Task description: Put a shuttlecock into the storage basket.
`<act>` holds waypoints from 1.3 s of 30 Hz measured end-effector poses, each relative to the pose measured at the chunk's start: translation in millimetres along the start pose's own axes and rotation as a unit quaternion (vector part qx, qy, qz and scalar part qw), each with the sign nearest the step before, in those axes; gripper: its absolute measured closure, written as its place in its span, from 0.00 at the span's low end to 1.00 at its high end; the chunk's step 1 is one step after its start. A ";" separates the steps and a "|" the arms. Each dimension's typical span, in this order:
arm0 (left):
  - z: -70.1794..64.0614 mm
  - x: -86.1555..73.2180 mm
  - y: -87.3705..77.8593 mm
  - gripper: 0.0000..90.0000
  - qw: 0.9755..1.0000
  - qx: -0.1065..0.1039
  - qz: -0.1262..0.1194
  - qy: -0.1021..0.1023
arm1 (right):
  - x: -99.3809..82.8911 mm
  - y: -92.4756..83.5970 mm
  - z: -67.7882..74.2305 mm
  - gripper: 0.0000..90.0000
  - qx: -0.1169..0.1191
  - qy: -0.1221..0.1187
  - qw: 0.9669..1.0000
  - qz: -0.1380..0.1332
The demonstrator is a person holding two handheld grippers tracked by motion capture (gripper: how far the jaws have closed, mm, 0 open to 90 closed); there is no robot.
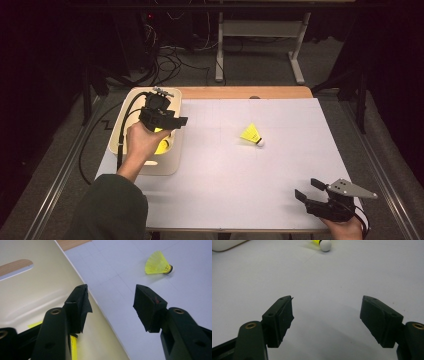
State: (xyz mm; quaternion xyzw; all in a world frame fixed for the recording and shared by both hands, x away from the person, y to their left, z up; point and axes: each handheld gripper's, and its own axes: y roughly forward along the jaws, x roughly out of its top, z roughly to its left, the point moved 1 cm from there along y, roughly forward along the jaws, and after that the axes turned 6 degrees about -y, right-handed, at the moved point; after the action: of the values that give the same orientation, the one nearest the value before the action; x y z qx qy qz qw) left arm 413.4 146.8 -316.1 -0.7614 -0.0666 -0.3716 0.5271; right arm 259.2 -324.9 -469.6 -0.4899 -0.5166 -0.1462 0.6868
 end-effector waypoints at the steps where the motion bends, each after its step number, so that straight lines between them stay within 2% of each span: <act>1: -0.9 0.4 0.7 0.51 1.000 -0.002 0.001 0.001 | 0.0 0.0 0.0 0.30 0.000 0.000 1.000 0.000; 8: -9.7 3.2 4.4 0.51 1.000 -0.005 0.005 0.011 | 0.2 0.5 -0.6 0.30 0.000 0.002 1.000 0.000; 14: -19.3 6.4 7.3 0.51 1.000 -0.017 0.009 0.023 | 0.1 0.8 -1.3 0.30 -0.002 0.005 1.000 0.001; 26: -26.6 6.4 12.4 0.51 0.999 -0.026 0.010 0.029 | -0.2 0.5 -2.6 0.30 -0.004 0.006 1.000 0.000; 39: -41.7 -6.4 16.2 0.50 0.999 -0.037 0.002 0.034 | -0.3 -0.9 -0.4 0.30 0.005 -0.001 1.000 -0.005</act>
State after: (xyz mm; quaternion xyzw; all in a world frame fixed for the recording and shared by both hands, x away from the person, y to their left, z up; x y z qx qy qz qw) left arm 396.1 106.0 -325.3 -0.7677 -0.0337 -0.3985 0.5007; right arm 258.6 -325.8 -469.4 -0.4845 -0.5204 -0.1464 0.6877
